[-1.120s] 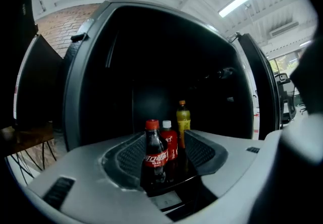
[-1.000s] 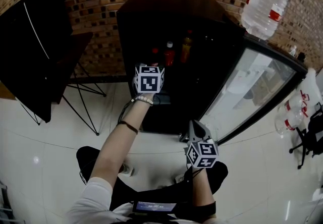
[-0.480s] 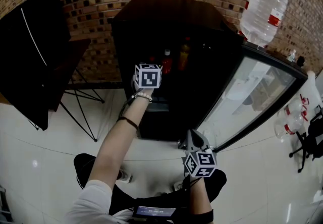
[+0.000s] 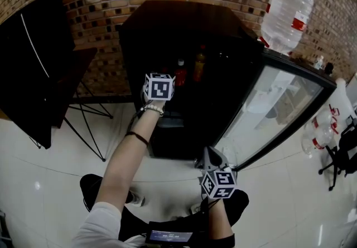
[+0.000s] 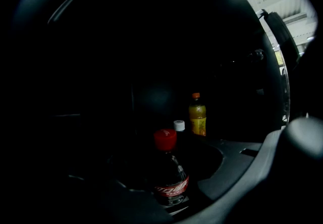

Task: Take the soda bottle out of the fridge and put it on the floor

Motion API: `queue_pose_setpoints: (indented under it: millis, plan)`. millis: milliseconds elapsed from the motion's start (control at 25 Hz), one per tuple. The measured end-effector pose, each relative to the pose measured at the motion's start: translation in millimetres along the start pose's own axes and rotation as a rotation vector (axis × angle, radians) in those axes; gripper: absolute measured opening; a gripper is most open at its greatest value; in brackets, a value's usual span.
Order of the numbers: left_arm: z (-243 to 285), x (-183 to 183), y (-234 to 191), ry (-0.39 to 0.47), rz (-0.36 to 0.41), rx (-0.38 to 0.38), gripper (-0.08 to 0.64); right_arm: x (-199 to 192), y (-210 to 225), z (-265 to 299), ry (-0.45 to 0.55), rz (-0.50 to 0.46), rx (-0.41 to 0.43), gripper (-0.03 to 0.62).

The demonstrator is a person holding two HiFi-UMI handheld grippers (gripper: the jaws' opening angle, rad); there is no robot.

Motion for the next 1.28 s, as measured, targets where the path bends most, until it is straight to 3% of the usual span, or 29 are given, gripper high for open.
queue_pose_setpoints:
  millis: [280,480,760,1040,1280]
  plan:
    - [-51,2,16,0.067,0.034,-0.084,0.15,1,-2,0,0.0,-0.009,0.005,0.017]
    - [-90,-26,37,0.069,0.089,-0.139,0.15,1,-7,2,0.0,-0.025,0.008,0.017]
    - [-111,-110,63,-0.003,0.093,-0.223,0.15,0,-11,1,-0.003,-0.04,0.003,0.017]
    - [-97,-213,81,-0.157,0.073,-0.277,0.15,-3,-15,5,-0.013,-0.05,0.005,0.017]
    - [-62,-303,90,-0.324,0.036,-0.294,0.15,-23,-11,22,-0.14,-0.065,0.003,0.017]
Point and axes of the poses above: the fingertips, and each gripper's own axes: z forward along the fingers, y to its right, x out of its top, the point moved 4 cm from there along -z, backward along the fingers, and after that the axes turned 14 degrees about -y, right-handed, at the moved point
